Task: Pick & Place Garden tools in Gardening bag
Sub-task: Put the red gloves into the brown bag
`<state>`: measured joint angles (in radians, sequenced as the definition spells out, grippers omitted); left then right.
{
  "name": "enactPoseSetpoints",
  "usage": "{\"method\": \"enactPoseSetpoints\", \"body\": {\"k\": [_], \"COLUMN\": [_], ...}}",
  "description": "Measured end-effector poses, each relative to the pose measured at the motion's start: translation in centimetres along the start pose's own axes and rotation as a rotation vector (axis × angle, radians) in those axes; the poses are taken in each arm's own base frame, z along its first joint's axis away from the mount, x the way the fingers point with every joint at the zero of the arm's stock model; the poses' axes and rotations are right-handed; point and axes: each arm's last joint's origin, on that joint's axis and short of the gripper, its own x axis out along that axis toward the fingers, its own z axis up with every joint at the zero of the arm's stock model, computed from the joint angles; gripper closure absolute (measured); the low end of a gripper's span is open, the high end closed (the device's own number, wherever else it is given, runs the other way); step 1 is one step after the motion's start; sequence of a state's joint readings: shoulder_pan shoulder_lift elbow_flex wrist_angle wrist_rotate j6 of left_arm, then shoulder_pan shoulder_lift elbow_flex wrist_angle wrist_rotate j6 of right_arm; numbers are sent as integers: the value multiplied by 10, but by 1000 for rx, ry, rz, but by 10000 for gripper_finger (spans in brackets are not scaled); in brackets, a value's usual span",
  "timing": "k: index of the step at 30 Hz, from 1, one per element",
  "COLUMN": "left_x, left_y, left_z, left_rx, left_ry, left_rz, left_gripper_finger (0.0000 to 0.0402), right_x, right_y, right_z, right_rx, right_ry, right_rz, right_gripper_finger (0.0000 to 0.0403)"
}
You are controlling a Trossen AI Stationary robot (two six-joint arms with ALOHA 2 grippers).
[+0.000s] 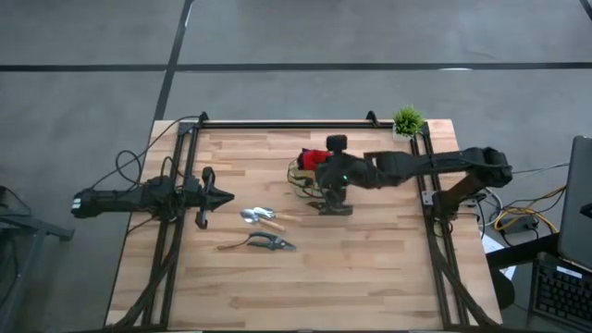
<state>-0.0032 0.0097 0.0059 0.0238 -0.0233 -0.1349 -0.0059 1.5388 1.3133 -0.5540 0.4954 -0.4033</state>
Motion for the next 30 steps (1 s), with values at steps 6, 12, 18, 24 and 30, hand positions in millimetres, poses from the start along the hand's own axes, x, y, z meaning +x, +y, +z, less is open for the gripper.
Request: {"method": "enactPoseSetpoints", "body": {"k": [6, 12, 18, 24, 30], "left_x": [0, 0, 0, 0, 0], "left_y": [0, 0, 0, 0, 0], "left_z": [0, 0, 0, 0, 0], "left_rx": [0, 0, 0, 0, 0], "left_ry": [0, 0, 0, 0, 0], "left_rz": [0, 1, 0, 0, 0], "left_gripper_finger": [376, 376, 376, 376, 376], "right_x": [22, 28, 27, 28, 27], "right_y": [2, 6, 6, 5, 6], "right_z": [-9, -11, -11, -13, -15], "right_rx": [-44, -74, -45, -24, 10], "right_ry": [84, 106, 95, 110, 137], "right_rz": [16, 47, 70, 69, 60], "right_gripper_finger": [390, 390, 390, 385, 335]}}
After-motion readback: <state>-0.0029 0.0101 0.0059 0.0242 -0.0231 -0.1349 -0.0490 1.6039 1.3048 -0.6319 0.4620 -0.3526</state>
